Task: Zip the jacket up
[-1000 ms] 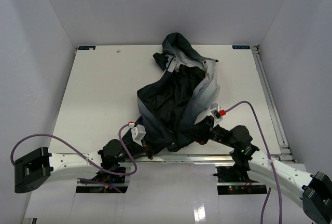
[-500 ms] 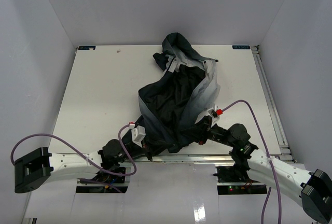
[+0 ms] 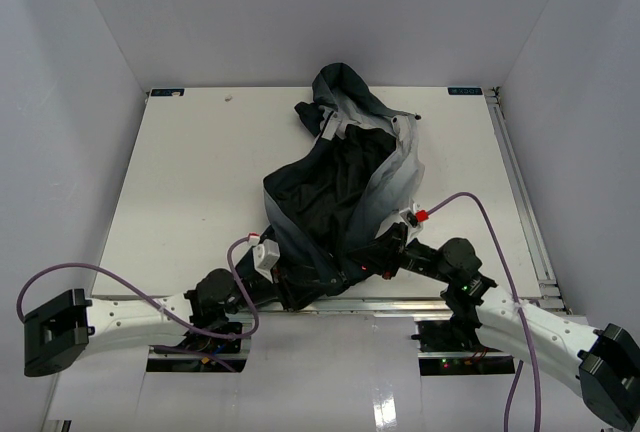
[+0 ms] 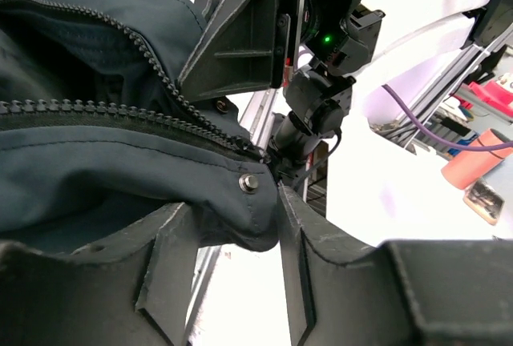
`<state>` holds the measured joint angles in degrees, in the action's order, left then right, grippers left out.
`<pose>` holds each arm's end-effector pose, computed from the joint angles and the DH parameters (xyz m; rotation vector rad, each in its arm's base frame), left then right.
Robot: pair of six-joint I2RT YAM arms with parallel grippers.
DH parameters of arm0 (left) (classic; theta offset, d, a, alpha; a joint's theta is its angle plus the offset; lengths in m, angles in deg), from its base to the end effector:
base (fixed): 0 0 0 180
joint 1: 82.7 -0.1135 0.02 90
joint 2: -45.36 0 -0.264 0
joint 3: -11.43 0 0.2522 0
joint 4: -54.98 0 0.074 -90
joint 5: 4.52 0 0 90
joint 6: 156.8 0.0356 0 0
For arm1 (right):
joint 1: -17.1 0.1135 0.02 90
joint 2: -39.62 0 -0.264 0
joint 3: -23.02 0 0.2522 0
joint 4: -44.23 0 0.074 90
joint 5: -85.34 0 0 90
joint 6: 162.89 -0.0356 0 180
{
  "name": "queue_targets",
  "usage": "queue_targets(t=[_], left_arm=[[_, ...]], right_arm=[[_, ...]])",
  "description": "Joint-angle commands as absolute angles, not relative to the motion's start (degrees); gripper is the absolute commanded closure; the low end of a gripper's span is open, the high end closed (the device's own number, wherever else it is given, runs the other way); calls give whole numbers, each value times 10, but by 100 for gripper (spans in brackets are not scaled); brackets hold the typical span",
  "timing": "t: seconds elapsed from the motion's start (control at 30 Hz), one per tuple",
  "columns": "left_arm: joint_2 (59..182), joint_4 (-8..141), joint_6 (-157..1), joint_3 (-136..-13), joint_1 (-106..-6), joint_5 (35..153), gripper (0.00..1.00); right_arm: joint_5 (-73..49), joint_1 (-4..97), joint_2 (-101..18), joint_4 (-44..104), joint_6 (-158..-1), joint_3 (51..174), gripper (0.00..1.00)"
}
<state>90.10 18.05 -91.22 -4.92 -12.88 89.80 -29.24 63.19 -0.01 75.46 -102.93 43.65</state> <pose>0.0536 -0.1536 0.1957 0.6731 1.4298 -1.3841 0.0997 0.1249 0.2223 -0.5996 1.4029 1.3786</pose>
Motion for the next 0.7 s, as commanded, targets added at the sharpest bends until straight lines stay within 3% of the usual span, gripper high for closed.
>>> queue_targets(t=[0.0, 0.67], left_arm=[[888, 235, -944, -18, -129, 887, 46], [948, 215, -983, -53, -129, 874, 40]], right_arm=[[-291, 628, -8, 799, -1032, 450, 92], [-286, 629, -10, 792, -1025, 447, 92]])
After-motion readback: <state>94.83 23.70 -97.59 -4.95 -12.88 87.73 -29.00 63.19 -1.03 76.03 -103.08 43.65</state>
